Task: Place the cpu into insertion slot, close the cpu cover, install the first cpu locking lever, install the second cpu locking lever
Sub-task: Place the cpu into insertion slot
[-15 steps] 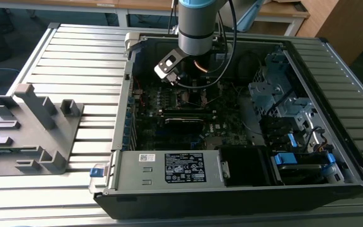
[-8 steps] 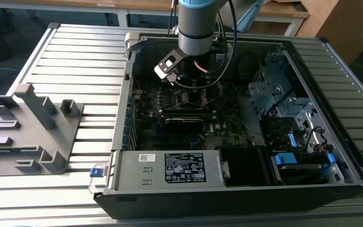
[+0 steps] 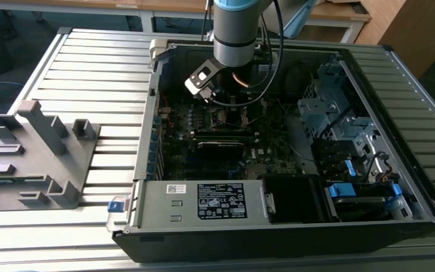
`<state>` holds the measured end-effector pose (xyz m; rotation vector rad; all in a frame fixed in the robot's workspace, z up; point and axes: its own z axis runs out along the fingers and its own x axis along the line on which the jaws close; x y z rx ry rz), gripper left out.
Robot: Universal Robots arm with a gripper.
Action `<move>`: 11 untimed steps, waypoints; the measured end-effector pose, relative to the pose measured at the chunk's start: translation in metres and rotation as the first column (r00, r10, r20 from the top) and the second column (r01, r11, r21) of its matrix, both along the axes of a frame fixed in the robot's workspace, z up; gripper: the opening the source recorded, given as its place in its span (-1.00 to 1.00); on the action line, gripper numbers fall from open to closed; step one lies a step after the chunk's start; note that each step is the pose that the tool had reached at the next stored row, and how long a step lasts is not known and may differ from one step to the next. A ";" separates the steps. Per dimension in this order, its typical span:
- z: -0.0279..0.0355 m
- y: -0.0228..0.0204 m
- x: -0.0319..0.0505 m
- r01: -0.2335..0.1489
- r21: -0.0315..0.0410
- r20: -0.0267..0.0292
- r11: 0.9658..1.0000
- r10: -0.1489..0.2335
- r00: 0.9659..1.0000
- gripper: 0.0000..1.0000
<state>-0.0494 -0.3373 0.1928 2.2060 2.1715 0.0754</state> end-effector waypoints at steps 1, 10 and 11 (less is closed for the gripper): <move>0.0000 0.0000 0.0000 0.000 0.000 0.000 1.000 0.000 1.000 0.08; 0.0011 0.0001 0.0000 0.000 0.001 0.000 1.000 0.000 1.000 0.08; 0.0012 0.0001 0.0000 0.000 0.001 0.000 1.000 0.000 1.000 0.08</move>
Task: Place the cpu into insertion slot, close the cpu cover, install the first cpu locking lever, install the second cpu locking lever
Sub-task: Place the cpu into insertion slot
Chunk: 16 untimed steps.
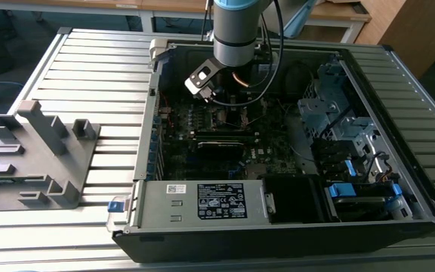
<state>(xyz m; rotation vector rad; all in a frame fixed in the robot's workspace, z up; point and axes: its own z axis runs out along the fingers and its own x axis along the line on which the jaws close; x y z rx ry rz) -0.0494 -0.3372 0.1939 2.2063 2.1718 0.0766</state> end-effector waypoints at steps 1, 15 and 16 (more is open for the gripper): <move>0.0000 0.0000 0.0000 -0.002 0.000 0.000 1.000 0.002 1.000 0.08; -0.0026 -0.0001 0.0000 -0.006 0.000 0.000 1.000 0.006 1.000 0.08; -0.0026 -0.0001 0.0000 -0.006 0.000 0.000 1.000 0.006 1.000 0.08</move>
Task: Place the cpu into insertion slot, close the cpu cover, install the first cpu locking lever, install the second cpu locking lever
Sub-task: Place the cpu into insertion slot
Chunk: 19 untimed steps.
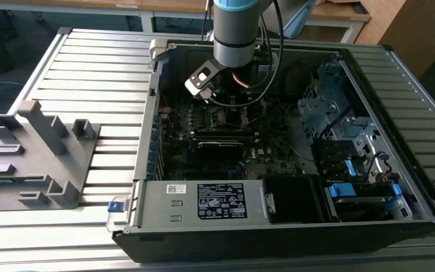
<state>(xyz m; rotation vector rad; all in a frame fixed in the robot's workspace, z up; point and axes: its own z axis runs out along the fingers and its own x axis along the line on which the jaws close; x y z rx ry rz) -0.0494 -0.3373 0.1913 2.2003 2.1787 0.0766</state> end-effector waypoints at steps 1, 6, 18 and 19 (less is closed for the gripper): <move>-0.0001 0.0000 0.0000 0.000 0.000 0.000 1.000 0.000 1.000 0.08; -0.0002 0.0001 0.0003 0.000 0.001 0.000 1.000 0.000 1.000 0.08; -0.0002 0.0001 0.0004 0.000 0.000 0.000 1.000 0.000 1.000 0.08; -0.0003 0.0001 0.0005 0.000 0.001 0.001 1.000 0.000 1.000 0.11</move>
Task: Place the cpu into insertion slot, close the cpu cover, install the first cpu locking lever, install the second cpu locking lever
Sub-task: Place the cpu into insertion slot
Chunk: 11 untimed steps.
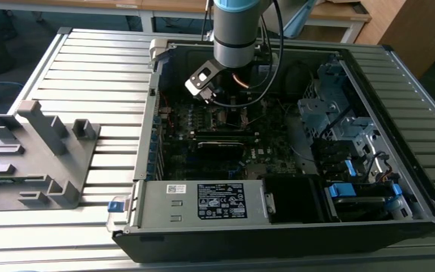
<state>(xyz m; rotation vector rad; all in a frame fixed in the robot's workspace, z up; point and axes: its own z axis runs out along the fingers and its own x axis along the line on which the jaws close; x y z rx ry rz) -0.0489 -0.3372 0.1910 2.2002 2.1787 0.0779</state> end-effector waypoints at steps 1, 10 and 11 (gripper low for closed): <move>-0.0001 0.0000 0.0000 0.000 0.000 0.000 1.000 0.000 1.000 0.11; 0.0081 0.0000 0.0000 0.000 0.000 0.000 1.000 0.000 1.000 0.23; 0.0110 0.0000 0.0000 0.000 0.000 0.000 1.000 0.000 1.000 0.23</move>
